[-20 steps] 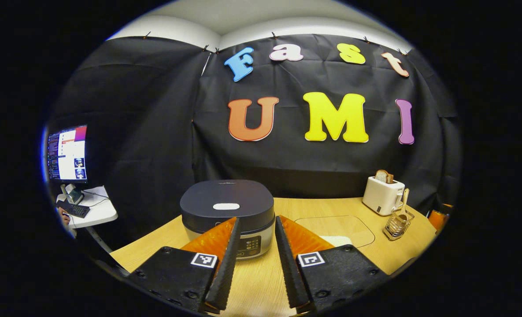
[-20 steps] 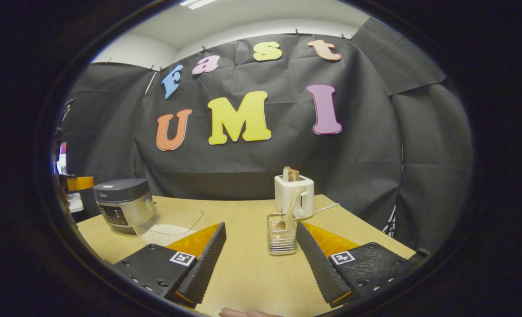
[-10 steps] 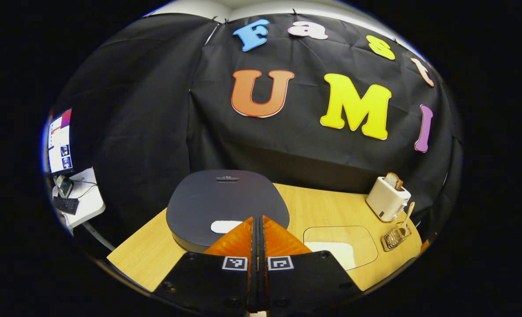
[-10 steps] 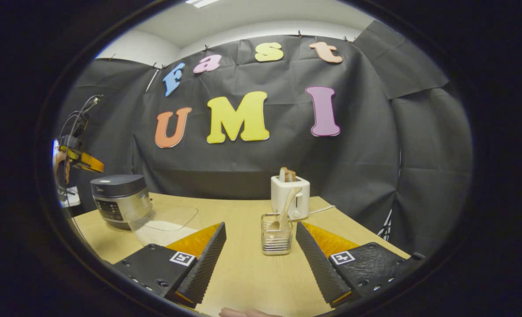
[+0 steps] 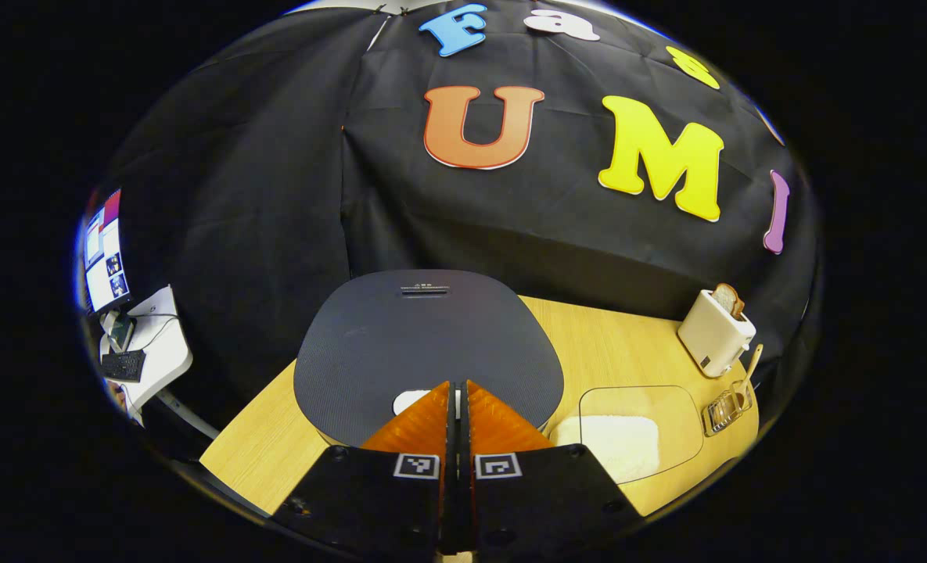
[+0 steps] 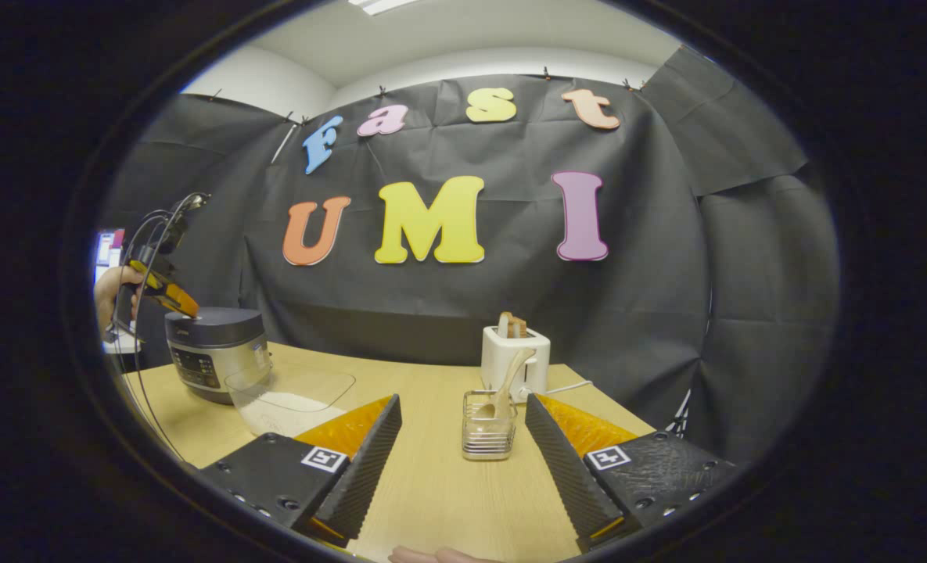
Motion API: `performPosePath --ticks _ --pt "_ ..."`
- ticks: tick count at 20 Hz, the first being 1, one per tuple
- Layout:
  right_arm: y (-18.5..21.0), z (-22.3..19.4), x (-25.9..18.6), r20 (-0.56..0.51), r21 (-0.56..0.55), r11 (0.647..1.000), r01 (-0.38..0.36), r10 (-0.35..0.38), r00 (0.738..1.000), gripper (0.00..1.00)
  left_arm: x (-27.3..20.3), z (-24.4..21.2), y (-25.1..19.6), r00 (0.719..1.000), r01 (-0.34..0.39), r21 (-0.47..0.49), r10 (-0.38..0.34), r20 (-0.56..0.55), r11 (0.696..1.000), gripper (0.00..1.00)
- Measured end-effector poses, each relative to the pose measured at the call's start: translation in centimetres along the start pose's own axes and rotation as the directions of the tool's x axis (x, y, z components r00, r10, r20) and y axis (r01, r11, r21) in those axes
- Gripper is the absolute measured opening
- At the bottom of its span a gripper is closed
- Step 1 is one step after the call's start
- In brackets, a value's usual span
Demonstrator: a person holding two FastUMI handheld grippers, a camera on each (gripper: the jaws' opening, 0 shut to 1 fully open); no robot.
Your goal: Close the left gripper, press the button to open the rice cooker; take a wooden spoon from the chopstick holder with the right hand, scoop a spoonful of rice and pour it into the rice cooker, then put the wooden spoon back into the chopstick holder.
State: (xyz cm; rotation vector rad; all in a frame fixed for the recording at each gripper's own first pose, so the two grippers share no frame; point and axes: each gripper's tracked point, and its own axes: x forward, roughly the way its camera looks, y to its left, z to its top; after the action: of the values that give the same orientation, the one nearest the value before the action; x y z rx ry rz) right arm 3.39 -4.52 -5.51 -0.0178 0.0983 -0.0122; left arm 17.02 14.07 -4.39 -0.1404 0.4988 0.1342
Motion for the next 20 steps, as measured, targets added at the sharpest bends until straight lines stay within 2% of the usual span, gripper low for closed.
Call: performPosePath --ticks 3,8,11,13,17,20 --pt "0.3 0.2 -0.2 0.006 0.006 1.000 -0.013 0.013 1.000 0.95 0.0 -0.3 0.2 1.000 -0.008 0.049 0.009 -0.024 0.999 0.03" --pt "0.2 0.8 -0.8 0.017 0.015 1.000 -0.019 0.019 1.000 0.95 0.2 -0.5 0.2 0.999 -0.009 0.044 0.011 -0.030 0.999 0.03" --pt "0.2 1.4 -1.2 0.030 0.031 0.999 -0.022 0.021 0.999 0.95 0.1 -0.1 0.3 0.999 -0.042 0.043 0.043 -0.016 0.998 0.03" --pt "0.0 1.5 -1.4 0.037 0.019 1.000 -0.010 0.010 0.999 0.95 -0.5 0.6 0.0 0.998 -0.060 0.054 0.060 0.013 0.997 0.03" --pt "0.0 1.3 -1.4 0.035 0.014 1.000 -0.004 0.004 0.999 0.95 -4.4 4.6 -0.6 0.982 -0.093 0.125 0.071 0.173 0.988 0.03" --pt "-0.1 0.8 -1.1 0.014 0.029 1.000 -0.003 0.003 1.000 0.95 -7.2 4.9 -3.3 0.981 -0.009 0.116 -0.014 0.194 0.993 0.02"
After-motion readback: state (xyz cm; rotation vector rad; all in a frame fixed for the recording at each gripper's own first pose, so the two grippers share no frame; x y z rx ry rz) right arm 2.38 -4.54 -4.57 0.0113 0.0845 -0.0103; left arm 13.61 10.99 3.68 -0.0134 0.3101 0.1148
